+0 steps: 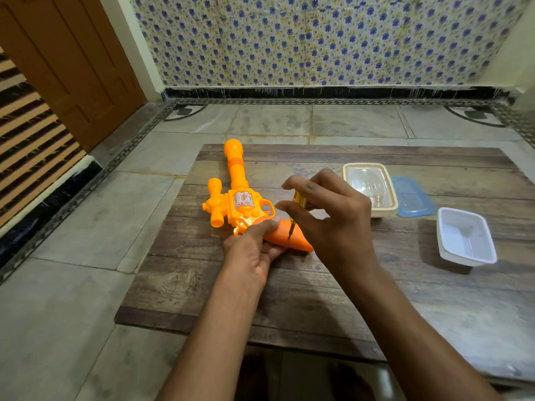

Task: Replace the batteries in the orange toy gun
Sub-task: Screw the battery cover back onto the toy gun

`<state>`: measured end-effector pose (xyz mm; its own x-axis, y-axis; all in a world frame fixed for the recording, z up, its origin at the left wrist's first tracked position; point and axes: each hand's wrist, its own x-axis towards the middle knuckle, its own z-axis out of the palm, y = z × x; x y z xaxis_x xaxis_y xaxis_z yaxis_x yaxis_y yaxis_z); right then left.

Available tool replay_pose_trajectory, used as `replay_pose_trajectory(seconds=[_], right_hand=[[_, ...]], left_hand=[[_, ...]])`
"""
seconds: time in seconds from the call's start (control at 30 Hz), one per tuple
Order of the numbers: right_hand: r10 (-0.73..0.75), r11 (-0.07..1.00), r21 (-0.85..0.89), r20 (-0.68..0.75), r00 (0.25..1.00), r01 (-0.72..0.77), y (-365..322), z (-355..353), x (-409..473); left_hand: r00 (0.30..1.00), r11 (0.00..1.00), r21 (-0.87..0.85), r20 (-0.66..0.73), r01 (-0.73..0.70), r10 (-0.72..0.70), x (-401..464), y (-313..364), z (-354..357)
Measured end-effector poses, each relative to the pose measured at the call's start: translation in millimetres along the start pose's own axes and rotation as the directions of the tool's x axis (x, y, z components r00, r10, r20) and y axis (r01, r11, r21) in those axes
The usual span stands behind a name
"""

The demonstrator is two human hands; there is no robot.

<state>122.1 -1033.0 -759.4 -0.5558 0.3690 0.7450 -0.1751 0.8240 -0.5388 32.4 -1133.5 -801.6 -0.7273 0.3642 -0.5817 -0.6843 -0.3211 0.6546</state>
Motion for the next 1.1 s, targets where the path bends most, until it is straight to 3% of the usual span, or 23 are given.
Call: replay_pose_trajectory(seconds=[0.57,0.83,1.1], right_hand=[[0.051,0.995,-0.079,-0.030,0.998,-0.054,-1.4,2.2,-0.8],[0.028,0.985,0.167,0.104,0.994,-0.045,-7.5,1.3,-2.5],[-0.014,0.999,0.038,0.048,0.999,0.012,-8.0,4.7,-3.5]], left_hand=[[1.000,1.000,0.007,-0.017,0.005,-0.005,0.6,0.9,0.4],[1.000,1.000,0.009,-0.017,0.003,-0.003,7.0,-1.9,-3.4],[1.000,1.000,0.010,0.006,-0.007,0.007,5.4,-1.1,-2.5]])
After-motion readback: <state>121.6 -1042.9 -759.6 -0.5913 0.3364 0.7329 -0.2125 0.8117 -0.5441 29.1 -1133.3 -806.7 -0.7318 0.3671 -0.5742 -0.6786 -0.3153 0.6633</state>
